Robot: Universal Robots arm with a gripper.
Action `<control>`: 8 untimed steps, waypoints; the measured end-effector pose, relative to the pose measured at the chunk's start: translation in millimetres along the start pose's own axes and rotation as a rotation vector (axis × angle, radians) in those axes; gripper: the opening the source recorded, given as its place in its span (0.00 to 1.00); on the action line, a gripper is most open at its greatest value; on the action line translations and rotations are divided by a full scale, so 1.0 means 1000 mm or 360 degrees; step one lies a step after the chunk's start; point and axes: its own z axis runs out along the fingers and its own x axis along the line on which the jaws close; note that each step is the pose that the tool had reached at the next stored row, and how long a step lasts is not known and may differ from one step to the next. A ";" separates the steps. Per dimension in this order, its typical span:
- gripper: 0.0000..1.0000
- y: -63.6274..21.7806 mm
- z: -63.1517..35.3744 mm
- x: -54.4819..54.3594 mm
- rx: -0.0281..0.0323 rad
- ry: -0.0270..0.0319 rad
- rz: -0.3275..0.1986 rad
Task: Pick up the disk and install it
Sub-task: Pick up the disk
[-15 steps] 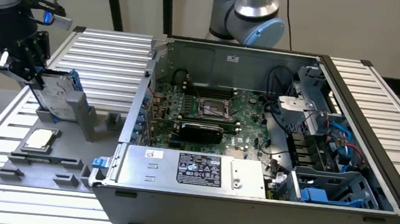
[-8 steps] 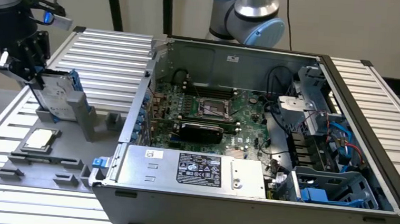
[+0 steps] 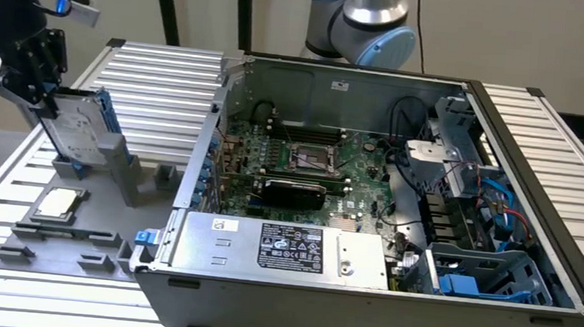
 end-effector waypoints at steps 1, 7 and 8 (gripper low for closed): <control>0.00 0.0001 -0.0048 0.000 -0.00002 0.00000 0.0000; 0.00 0.0002 -0.0320 0.000 -0.00001 -0.00008 0.0000; 0.00 0.0002 -0.0363 0.000 0.00000 -0.00009 0.0000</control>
